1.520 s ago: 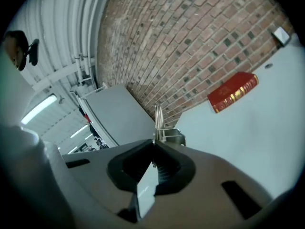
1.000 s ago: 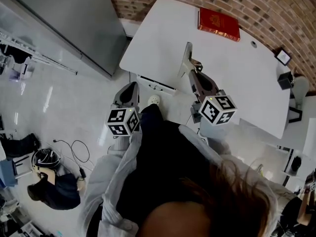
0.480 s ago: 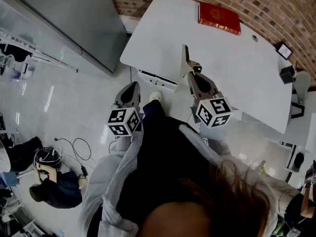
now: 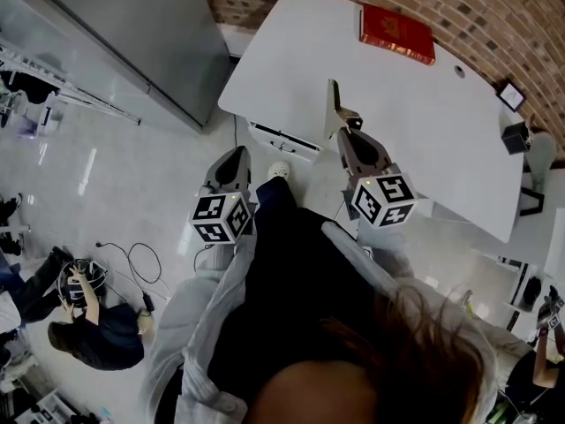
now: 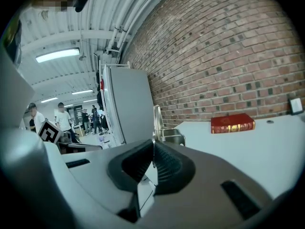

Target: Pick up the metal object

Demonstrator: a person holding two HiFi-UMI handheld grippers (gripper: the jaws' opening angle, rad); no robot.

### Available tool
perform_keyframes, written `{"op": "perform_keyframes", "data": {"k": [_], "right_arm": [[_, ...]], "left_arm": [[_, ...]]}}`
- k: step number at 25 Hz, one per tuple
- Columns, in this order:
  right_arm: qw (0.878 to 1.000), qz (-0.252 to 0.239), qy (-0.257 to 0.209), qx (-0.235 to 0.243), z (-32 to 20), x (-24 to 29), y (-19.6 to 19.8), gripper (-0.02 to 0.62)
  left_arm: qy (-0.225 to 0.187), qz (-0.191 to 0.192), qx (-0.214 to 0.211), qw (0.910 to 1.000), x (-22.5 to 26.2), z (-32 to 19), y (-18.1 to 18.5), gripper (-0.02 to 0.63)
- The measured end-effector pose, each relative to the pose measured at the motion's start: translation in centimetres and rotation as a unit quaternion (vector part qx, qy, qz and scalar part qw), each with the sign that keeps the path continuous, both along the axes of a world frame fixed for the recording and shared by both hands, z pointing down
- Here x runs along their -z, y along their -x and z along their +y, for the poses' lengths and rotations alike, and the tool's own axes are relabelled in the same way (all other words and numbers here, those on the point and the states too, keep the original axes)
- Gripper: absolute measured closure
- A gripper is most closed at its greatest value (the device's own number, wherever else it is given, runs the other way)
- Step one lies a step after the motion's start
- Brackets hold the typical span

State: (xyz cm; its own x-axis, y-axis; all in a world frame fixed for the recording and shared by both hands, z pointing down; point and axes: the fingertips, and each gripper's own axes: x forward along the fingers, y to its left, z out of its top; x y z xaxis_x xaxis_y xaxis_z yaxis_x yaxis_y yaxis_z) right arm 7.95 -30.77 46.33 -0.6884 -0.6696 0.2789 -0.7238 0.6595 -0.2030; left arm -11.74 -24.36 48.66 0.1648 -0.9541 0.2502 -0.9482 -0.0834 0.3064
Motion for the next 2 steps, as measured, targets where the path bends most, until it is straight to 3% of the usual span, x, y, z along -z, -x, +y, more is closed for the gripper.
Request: {"op": "perform_keyframes", "data": {"k": [2], "right_arm": [[1.000, 0.000, 0.001, 0.002, -0.10, -0.01, 0.21, 0.581]], "left_arm": [[0.003, 0.001, -0.001, 1.0000, -0.13, -0.02, -0.04, 0.591]]}}
